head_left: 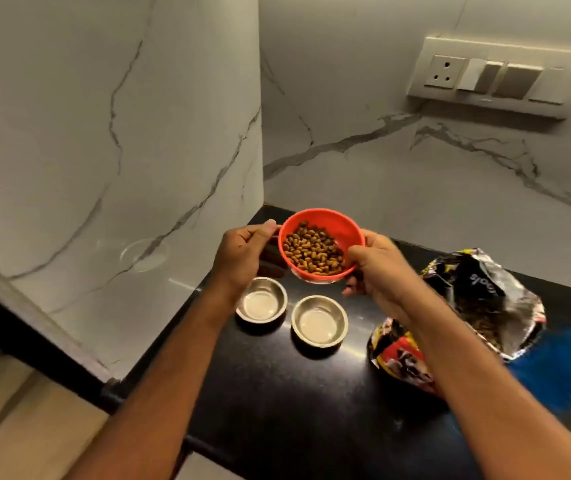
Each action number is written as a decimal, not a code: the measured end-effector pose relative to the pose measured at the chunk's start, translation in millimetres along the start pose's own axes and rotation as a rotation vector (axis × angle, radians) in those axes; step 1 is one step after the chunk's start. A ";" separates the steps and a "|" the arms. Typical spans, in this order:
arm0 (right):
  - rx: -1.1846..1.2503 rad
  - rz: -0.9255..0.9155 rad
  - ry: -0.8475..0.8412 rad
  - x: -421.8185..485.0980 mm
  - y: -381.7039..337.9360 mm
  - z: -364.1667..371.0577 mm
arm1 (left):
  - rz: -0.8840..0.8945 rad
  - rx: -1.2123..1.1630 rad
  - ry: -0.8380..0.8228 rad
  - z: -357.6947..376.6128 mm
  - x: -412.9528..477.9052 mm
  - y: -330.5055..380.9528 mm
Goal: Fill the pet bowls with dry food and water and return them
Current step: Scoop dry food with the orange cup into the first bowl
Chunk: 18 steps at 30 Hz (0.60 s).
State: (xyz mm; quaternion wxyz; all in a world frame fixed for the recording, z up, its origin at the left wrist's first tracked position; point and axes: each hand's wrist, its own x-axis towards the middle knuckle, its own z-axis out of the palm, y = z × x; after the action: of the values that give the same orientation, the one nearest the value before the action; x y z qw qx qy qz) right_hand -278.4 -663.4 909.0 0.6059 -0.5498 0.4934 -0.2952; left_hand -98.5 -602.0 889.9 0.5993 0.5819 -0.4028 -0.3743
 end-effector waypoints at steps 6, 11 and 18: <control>-0.089 -0.022 -0.008 44.0 51.7 56.0 | -0.156 0.232 0.008 -48.0 23.0 -46.6; -0.148 -0.047 -0.009 73.9 80.5 73.8 | -0.216 0.353 0.095 -64.4 29.7 -84.0; -0.334 -0.204 0.025 95.3 105.5 79.1 | -0.194 0.370 0.210 -69.4 30.9 -110.6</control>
State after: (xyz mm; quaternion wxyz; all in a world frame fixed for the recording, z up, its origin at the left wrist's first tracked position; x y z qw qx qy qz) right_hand -192.6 -696.3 774.7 0.4671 -0.6862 0.4846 -0.2760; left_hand -20.3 -607.6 781.0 0.4824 0.7533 -0.3423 -0.2874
